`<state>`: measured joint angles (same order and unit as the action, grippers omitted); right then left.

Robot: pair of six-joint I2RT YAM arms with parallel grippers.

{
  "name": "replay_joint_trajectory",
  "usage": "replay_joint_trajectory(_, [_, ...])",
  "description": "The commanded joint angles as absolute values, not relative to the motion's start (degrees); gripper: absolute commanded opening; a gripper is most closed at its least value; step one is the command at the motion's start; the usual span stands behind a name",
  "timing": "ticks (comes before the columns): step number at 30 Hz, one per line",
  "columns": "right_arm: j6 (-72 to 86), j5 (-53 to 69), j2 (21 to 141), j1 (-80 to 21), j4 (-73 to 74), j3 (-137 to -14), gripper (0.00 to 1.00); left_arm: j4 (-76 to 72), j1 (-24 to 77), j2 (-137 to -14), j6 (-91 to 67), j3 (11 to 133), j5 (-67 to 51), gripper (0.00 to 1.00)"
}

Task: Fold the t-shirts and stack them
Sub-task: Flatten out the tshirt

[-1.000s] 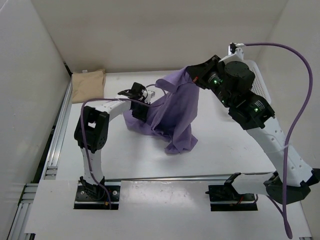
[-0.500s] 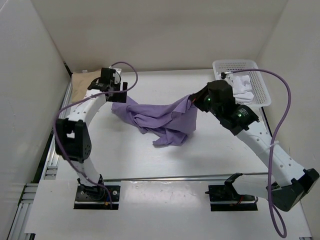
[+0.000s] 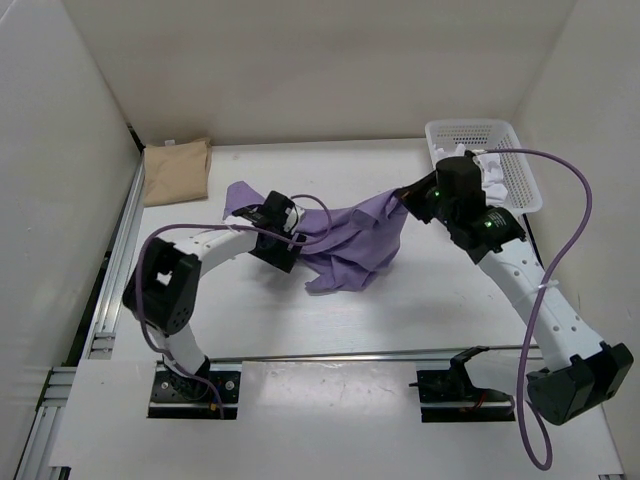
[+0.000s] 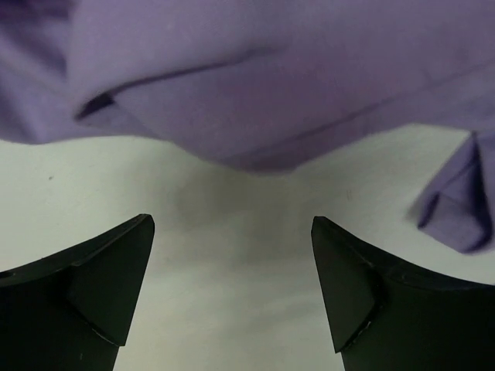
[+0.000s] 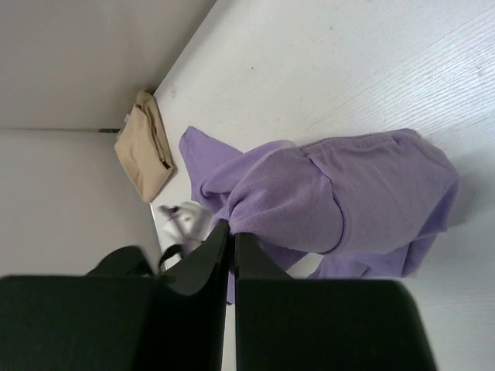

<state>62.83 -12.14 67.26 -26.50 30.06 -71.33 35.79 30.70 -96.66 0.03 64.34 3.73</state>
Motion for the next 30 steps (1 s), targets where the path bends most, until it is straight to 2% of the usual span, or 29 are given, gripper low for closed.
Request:
replay_joint_trajectory(1, [63.7, -11.2, 63.6, -25.4, 27.9, -71.5, 0.00, 34.3, 32.8, -97.1, 0.0, 70.3, 6.3, 0.94])
replay_joint_trajectory(7, [63.7, -10.6, 61.1, -23.7, 27.9, -69.8, 0.00, 32.3, 36.1, -104.9, 0.0, 74.3, 11.0, 0.94])
replay_joint_trajectory(13, [63.2, -10.6, 59.4, -23.2, 28.5, -69.2, 0.00, 31.1, 36.7, -108.5, 0.0, 77.5, 20.0, 0.88])
replay_joint_trajectory(14, [63.2, -10.6, 59.4, -23.2, 28.5, -69.2, 0.00, 31.1, 36.7, -109.1, 0.0, 77.5, 20.0, 0.85])
replay_joint_trajectory(15, [63.2, -10.6, 59.4, -23.2, 28.5, -68.6, 0.00, 31.1, 36.7, -109.1, 0.0, 78.0, 21.4, 0.74])
replay_joint_trajectory(18, [63.2, -10.6, 58.9, -23.2, 28.5, -68.6, 0.00, 30.5, 36.7, -110.6, 0.0, 79.4, 24.3, 0.55])
replay_joint_trajectory(19, [63.2, -10.6, 58.9, -23.2, 28.5, -68.6, 0.00, 30.5, 36.0, -111.3, 0.0, 79.5, 24.3, 0.42])
replay_joint_trajectory(20, [62.7, -10.6, 58.9, -22.7, 28.5, -68.6, 0.00, 30.5, 35.2, -111.3, 0.0, 81.0, 24.9, 0.36])
replay_joint_trajectory(22, [62.1, -10.6, 58.9, -22.7, 29.0, -68.6, 0.00, 30.5, 33.4, -111.3, 0.0, 81.8, 24.9, 0.15])
replay_joint_trajectory(23, [61.4, -10.6, 58.9, -22.7, 29.0, -68.6, 0.00, 30.5, 32.7, -110.6, 0.0, 81.8, 24.9, 0.10])
replay_joint_trajectory(27, [59.5, -10.6, 60.0, -20.2, 29.0, -68.6, 0.00, 30.5, 28.3, -104.1, 0.0, 81.8, 23.6, 0.10])
replay_joint_trajectory(30, [54.8, -4.8, 66.5, -16.1, 27.3, -74.6, 0.00, 30.5, 22.5, -102.0, 0.0, 86.8, 24.2, 0.10])
